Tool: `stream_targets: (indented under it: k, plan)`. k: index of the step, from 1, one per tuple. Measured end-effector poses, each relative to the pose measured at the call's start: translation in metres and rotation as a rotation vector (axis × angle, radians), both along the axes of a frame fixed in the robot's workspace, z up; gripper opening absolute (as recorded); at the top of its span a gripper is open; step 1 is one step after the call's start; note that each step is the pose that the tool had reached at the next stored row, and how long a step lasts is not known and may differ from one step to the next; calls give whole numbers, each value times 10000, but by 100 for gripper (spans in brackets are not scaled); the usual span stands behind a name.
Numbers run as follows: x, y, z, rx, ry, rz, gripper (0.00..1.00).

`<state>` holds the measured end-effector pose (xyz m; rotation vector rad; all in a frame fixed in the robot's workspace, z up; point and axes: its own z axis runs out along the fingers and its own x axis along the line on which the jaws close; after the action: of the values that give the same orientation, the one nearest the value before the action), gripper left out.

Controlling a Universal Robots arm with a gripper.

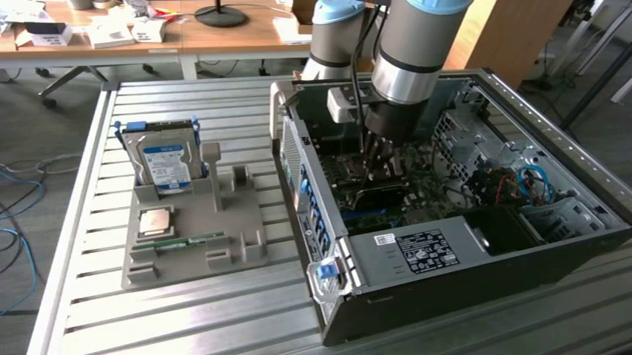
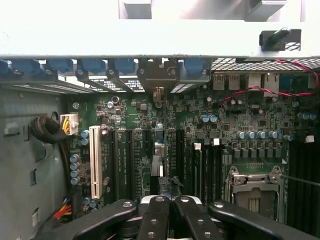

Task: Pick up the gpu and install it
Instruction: 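Press down on the gpu until it lock into place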

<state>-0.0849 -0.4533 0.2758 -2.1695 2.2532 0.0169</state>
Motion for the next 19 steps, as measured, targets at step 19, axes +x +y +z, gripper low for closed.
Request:
stream_targets:
  k: [19]
  plan:
    - [0,18,-50,-1,0,0,11]
